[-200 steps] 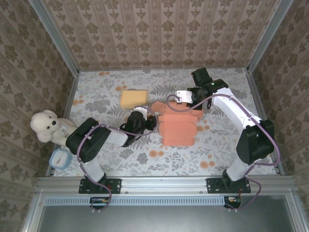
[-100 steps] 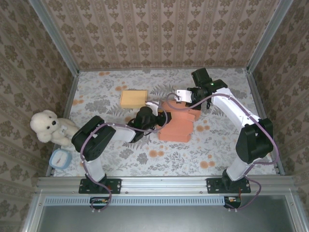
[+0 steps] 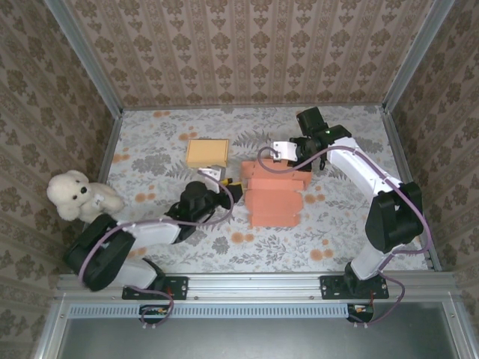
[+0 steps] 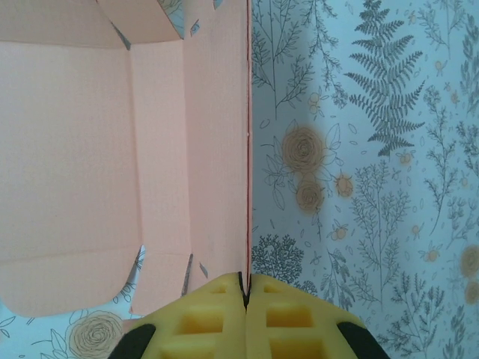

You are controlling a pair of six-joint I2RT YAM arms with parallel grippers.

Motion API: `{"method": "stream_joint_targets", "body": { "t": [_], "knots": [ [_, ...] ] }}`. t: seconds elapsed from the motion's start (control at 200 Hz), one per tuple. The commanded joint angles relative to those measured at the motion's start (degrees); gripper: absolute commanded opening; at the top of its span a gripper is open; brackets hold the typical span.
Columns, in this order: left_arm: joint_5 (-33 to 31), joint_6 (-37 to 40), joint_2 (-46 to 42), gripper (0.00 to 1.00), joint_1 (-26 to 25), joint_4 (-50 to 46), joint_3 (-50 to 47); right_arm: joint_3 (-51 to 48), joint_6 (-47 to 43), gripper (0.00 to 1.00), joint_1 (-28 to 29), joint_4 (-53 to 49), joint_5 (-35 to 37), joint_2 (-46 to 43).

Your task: Fold the paper box

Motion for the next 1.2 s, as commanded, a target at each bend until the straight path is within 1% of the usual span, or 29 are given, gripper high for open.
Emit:
{"method": "stream_joint_targets", "body": {
  "t": [0.0, 0.075, 0.155, 0.31, 0.53, 0.745, 0.845, 1.02, 1.195],
  "knots": [
    [-4.01, 5.17, -4.55, 0.50, 2.21, -2.22, -2.08, -4.18, -4.35, 0.00, 0.15, 3.61, -1.74, -2.36],
    [-2.91, 5.10, -5.36, 0.51, 4.89, -1.88, -3.51, -8.46, -5.86, 0.00, 0.82, 10.11, -1.61, -4.75],
    [-0.61, 5.65, -4.11, 0.52, 6.68, -0.51, -4.35, -11.61, -6.71, 0.00, 1.31, 15.06, -1.92, -6.26],
    [5.15, 6.57, 2.22, 0.53, 7.74, 4.90, -4.04, -13.49, -9.23, 0.00, 2.00, 16.93, -1.03, -6.08],
    [12.17, 5.07, 12.22, 0.54, 8.36, 14.17, -2.77, -18.53, -12.00, 0.00, 2.19, 23.88, -3.91, -7.74],
    [16.12, 2.02, 20.71, 0.54, 8.69, 22.31, -0.87, -19.32, -13.33, 0.00, 2.25, 24.54, -3.77, -7.61],
    [17.77, 0.82, 23.37, 0.54, 8.79, 25.17, -0.09, -21.60, -14.40, 0.00, 2.51, 27.96, -2.79, -8.28],
    [18.68, 0.18, 24.49, 0.54, 8.64, 25.39, 0.85, -25.70, -16.73, 0.00, 3.34, 34.36, -1.21, -9.87],
    [19.04, -0.56, 25.32, 0.54, 8.24, 25.69, 1.29, -27.00, -16.56, 0.00, 4.68, 36.74, 0.67, -10.15]
  ]
}}
